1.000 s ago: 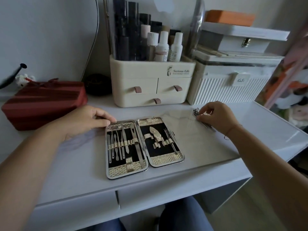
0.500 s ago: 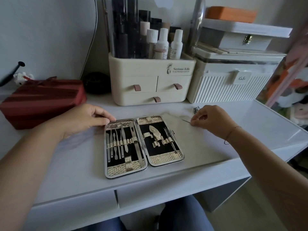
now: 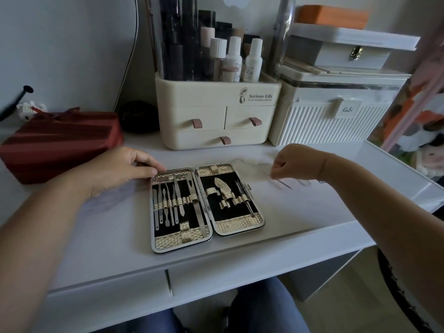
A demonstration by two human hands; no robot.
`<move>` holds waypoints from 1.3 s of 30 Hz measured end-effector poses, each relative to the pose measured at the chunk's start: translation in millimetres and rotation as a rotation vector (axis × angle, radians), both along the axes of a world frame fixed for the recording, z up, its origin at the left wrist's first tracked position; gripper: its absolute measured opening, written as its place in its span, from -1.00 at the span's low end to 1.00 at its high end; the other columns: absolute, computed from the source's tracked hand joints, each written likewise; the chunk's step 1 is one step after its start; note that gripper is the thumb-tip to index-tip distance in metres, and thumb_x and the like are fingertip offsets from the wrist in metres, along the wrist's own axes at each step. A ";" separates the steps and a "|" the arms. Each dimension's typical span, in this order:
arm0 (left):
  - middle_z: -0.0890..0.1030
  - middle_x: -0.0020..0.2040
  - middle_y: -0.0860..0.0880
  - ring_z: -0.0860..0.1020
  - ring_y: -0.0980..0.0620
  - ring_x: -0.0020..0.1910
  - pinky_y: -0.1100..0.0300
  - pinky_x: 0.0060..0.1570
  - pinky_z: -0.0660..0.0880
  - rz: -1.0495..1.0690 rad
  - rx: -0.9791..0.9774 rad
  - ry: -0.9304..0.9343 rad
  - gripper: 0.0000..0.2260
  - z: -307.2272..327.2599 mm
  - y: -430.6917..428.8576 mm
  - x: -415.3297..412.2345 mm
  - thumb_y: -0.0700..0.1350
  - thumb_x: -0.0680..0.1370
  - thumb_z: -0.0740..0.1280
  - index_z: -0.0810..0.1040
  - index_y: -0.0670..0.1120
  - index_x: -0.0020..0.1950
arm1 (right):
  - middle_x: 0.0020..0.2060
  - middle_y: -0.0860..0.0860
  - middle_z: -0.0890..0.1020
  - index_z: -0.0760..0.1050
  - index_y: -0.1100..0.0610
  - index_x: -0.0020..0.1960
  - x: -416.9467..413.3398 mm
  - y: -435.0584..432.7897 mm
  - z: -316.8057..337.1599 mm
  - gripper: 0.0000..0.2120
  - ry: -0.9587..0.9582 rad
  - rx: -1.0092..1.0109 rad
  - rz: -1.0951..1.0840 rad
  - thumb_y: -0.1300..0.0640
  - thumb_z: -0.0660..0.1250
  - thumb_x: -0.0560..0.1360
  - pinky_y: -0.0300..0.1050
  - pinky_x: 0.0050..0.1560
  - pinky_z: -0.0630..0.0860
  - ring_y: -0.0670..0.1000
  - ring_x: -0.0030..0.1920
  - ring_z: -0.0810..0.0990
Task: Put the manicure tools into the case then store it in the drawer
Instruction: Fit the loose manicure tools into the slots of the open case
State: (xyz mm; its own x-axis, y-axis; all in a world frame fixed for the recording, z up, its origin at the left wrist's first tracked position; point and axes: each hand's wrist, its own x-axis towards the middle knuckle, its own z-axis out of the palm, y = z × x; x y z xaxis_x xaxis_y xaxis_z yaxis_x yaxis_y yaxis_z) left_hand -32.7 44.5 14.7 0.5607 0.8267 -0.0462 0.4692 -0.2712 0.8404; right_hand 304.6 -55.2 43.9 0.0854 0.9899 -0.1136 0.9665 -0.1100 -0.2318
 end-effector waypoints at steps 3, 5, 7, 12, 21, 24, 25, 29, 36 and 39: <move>0.71 -0.12 -0.03 0.62 0.02 -0.03 0.19 0.15 0.44 0.000 -0.002 0.000 -0.79 -0.5 0.3 -0.6 -0.26 0.48 0.37 0.68 0.04 -0.10 | -0.55 -0.02 0.45 0.56 0.28 -0.34 0.9 -5.6 4.3 -0.77 0.229 0.004 -0.072 0.15 0.33 0.40 -0.20 -0.39 0.30 -0.06 -0.51 0.28; 0.71 -0.12 -0.02 0.62 0.05 -0.04 0.24 0.11 0.47 -0.004 -0.008 -0.001 -0.79 -0.3 0.2 -0.5 -0.26 0.48 0.37 0.68 0.05 -0.10 | -0.47 0.00 0.61 0.56 0.35 -0.22 -2.7 -9.7 7.9 -0.79 0.470 -0.056 -0.068 0.20 0.30 0.45 -0.28 -0.45 0.32 -0.07 -0.51 0.36; 0.71 -0.12 -0.01 0.62 0.09 -0.05 0.27 0.09 0.48 -0.005 -0.006 -0.001 -0.78 -0.2 0.4 0.0 -0.26 0.48 0.37 0.68 0.06 -0.10 | -0.39 0.07 0.65 0.50 0.35 -0.20 -5.8 -10.8 9.3 -0.84 0.670 -0.102 -0.053 0.25 0.27 0.49 -0.31 -0.49 0.36 -0.09 -0.53 0.41; 0.71 -0.14 -0.03 0.62 0.16 -0.14 0.28 0.05 0.45 0.003 -0.012 -0.008 -0.81 -0.4 0.1 0.4 -0.27 0.47 0.37 0.68 0.01 -0.11 | -0.40 0.10 0.60 0.45 0.20 -0.22 -12.5 -13.8 12.3 -0.86 1.030 -0.211 -0.025 0.28 0.24 0.52 -0.31 -0.49 0.42 -0.12 -0.59 0.43; 0.71 -0.14 -0.03 0.62 0.16 -0.13 0.40 -0.02 0.50 0.008 -0.003 -0.016 -0.81 -1.2 0.5 0.3 -0.29 0.47 0.37 0.68 -0.01 -0.13 | -0.28 0.21 0.61 0.48 0.23 0.15 -29.8 -15.2 7.4 -0.66 1.134 -0.259 0.100 0.23 0.32 0.38 -0.26 -0.41 0.52 -0.07 -0.48 0.54; 0.71 -0.14 -0.02 0.62 0.17 -0.13 0.35 0.00 0.49 0.010 0.004 -0.006 -0.82 -1.2 0.5 0.3 -0.28 0.48 0.37 0.69 -0.01 -0.13 | -0.31 0.17 0.63 0.49 0.23 0.03 -36.8 -9.4 3.3 -0.86 1.143 -0.223 0.088 0.29 0.28 0.47 -0.26 -0.41 0.52 -0.07 -0.47 0.55; 0.71 -0.14 -0.01 0.62 0.16 -0.12 0.32 0.03 0.47 0.014 0.008 0.001 -0.83 -1.3 0.7 0.3 -0.28 0.47 0.37 0.69 -0.02 -0.12 | -0.31 0.16 0.64 0.49 0.24 0.00 -38.9 -7.1 2.1 -0.90 1.152 -0.220 0.074 0.31 0.25 0.50 -0.26 -0.42 0.52 -0.07 -0.46 0.55; 0.71 -0.11 -0.03 0.61 0.18 -0.13 0.39 0.01 0.48 0.020 0.006 0.007 -0.85 -1.0 0.3 1.4 -0.28 0.48 0.37 0.67 -0.06 -0.07 | -0.29 0.14 0.62 0.50 0.26 -0.11 -50.3 1.9 -3.7 -0.91 1.197 -0.167 -0.014 0.28 0.23 0.53 -0.29 -0.44 0.52 -0.08 -0.44 0.55; 0.71 -0.12 -0.04 0.62 0.13 -0.11 0.37 0.02 0.47 0.030 0.014 0.016 -0.85 -0.1 0.2 1.0 -0.26 0.48 0.38 0.67 -0.05 -0.05 | -0.45 0.09 0.61 0.53 0.34 -0.11 -64.7 6.4 -13.6 -0.95 1.087 -0.004 -0.137 0.34 0.35 0.45 -0.32 -0.42 0.56 -0.08 -0.48 0.58; 0.71 -0.14 0.02 0.63 0.19 -0.15 0.45 -0.06 0.49 0.011 0.004 0.015 -0.84 1.0 -0.8 1.7 -0.27 0.48 0.37 0.67 -0.03 -0.07 | -0.47 0.08 0.62 0.52 0.32 -0.12 -65.0 7.0 -10.1 -0.96 1.034 -0.021 -0.148 0.37 0.36 0.44 -0.30 -0.44 0.56 -0.09 -0.48 0.60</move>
